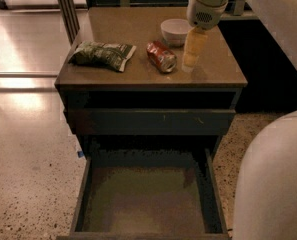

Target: Place coke can into middle drawer

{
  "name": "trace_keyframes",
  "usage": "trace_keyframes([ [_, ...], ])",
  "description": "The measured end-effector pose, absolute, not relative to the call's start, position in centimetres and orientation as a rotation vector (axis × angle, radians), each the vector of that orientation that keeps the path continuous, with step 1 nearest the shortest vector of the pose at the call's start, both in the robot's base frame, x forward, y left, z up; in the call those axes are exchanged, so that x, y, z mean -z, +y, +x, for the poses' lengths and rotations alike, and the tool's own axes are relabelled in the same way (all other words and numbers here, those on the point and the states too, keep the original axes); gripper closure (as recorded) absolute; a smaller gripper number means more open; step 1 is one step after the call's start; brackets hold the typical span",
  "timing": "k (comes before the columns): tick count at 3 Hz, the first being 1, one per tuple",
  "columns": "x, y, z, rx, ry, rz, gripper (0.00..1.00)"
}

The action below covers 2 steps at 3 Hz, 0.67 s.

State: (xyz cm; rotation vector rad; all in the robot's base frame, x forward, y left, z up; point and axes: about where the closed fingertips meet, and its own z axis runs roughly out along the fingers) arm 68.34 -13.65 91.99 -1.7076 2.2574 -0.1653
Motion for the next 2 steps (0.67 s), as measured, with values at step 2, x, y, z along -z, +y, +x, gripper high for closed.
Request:
trace_keyframes([
  [2, -90.37, -11.59, 70.38, 0.214, 2.350, -1.620, 0.00],
])
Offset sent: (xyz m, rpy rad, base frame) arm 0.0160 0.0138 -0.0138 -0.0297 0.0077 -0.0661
